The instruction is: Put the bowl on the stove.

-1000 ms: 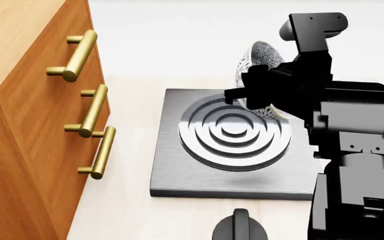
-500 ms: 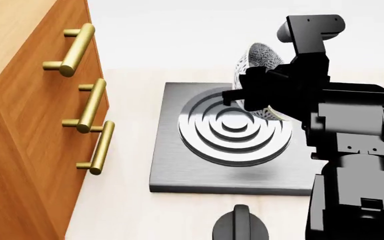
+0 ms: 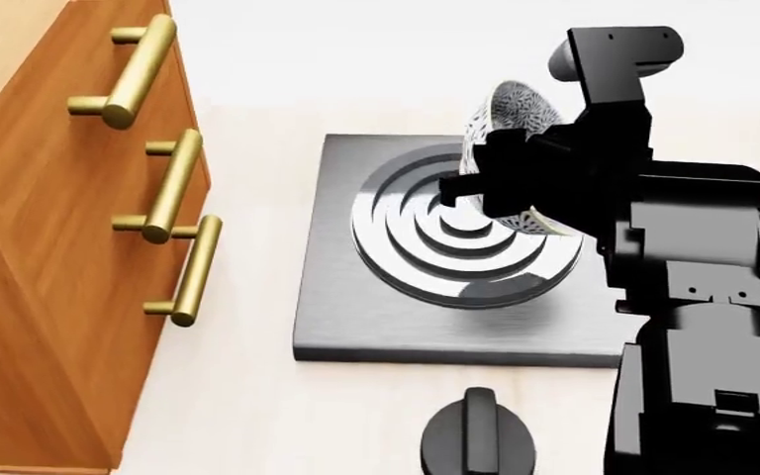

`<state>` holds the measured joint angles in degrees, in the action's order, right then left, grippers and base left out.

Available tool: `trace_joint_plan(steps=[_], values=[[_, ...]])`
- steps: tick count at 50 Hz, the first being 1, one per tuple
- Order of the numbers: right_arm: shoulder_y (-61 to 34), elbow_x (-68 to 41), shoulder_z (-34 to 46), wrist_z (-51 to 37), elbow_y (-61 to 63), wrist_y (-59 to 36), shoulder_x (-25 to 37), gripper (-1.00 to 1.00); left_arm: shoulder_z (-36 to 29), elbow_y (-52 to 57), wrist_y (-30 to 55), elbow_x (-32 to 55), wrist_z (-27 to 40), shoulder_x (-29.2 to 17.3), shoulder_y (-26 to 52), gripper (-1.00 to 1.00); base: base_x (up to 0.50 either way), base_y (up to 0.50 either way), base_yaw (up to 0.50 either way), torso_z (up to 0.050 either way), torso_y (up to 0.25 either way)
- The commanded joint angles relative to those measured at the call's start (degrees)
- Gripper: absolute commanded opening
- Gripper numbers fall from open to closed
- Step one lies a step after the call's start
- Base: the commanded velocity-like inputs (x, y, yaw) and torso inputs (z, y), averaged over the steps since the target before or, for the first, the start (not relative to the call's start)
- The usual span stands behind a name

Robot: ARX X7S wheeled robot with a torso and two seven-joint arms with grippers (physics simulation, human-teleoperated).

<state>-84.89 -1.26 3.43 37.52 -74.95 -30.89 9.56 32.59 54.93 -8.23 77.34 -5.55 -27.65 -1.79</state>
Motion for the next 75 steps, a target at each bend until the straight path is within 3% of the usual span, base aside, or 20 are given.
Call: trace_joint_plan(steps=[1,51,52,75], values=[[-0.17,1.22,-1.66,1.13,-0.04,0.41,-1.07,-1.0,0.97,-0.01,-0.37,-3.0,-1.55,1.63,-0.1,1.0,0.0,0.0,0.0,0.0,-0.25],[-0.17,1.22,-1.66,1.13,-0.04,0.41,-1.07,-1.0,0.6,-0.72,-1.23,-1.49,-0.66,1.09,-0.46,1.0,0.0,0.0,0.0,0.0,-0.014],[-0.17,1.22,-1.66,1.13,-0.04,0.41,-1.07,1.0,0.63,-0.75,-1.26,-1.46,-0.67,1.07,-0.47,1.0,0.0,0.0,0.0,0.0,0.0],[-0.17,1.22,-1.66,1.13,-0.04,0.41,-1.07,1.0,0.22,-0.78,-1.46,-1.61,-0.45,0.91,-0.33,1.0,0.0,0.0,0.0,0.0,0.0]])
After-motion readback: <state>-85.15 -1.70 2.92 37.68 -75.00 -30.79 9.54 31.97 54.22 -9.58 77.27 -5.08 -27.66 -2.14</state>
